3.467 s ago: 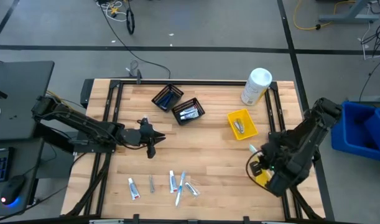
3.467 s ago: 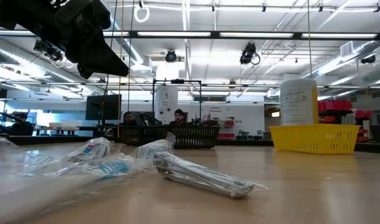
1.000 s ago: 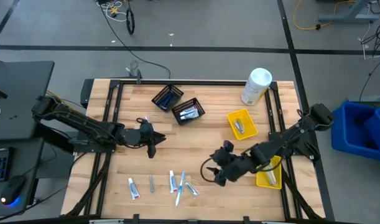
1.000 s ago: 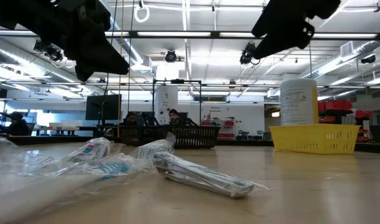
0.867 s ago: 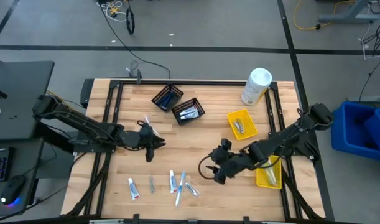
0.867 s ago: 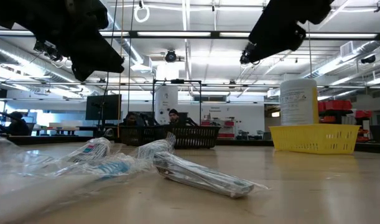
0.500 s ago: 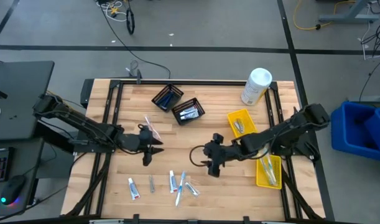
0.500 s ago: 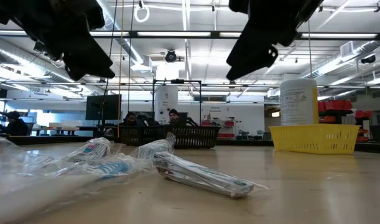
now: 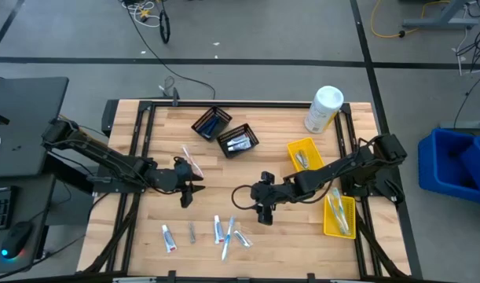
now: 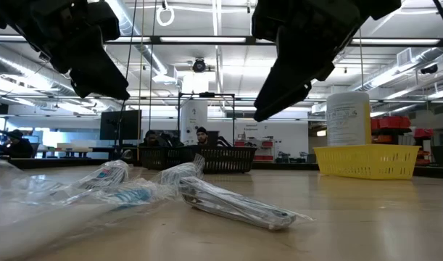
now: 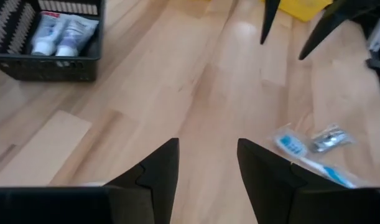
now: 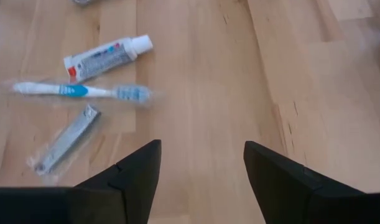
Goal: Pick & Place Travel size toiletries
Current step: Put the toothpaste into the bottom black bin
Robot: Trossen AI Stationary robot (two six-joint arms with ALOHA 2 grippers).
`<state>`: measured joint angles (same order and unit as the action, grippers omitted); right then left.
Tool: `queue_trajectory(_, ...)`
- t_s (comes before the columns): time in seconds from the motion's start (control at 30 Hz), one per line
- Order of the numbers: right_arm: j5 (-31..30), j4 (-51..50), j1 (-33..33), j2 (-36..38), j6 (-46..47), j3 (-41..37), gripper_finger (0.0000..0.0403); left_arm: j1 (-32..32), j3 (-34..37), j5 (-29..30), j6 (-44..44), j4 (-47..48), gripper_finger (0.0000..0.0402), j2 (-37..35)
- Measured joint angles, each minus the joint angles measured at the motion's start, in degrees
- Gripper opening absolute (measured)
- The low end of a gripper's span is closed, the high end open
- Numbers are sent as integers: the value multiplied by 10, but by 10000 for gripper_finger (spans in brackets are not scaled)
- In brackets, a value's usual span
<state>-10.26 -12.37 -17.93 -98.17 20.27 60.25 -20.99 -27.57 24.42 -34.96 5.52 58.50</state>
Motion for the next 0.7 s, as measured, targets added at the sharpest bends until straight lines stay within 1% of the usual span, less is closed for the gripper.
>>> queue_trajectory(0.17, 0, 2, 7, -3, 0, 0, 244, 0, 0, 24, 14, 26, 171, 0)
queue_trajectory(0.37, 0, -2, 19, -3, -2, 0, 263, 1, 0, 62, 116, 82, 171, 0)
queue_trajectory(0.43, 0, 0, 22, -3, -2, 0, 267, 1, 0, 52, 115, 75, 173, 0)
queue_trajectory(0.6, 0, 4, 22, -3, -2, 0, 270, -2, 0, -8, 94, 24, 176, 2)
queue_trajectory(0.7, 0, 5, 22, -3, -2, 0, 265, -12, 0, -33, 84, -30, 176, 18)
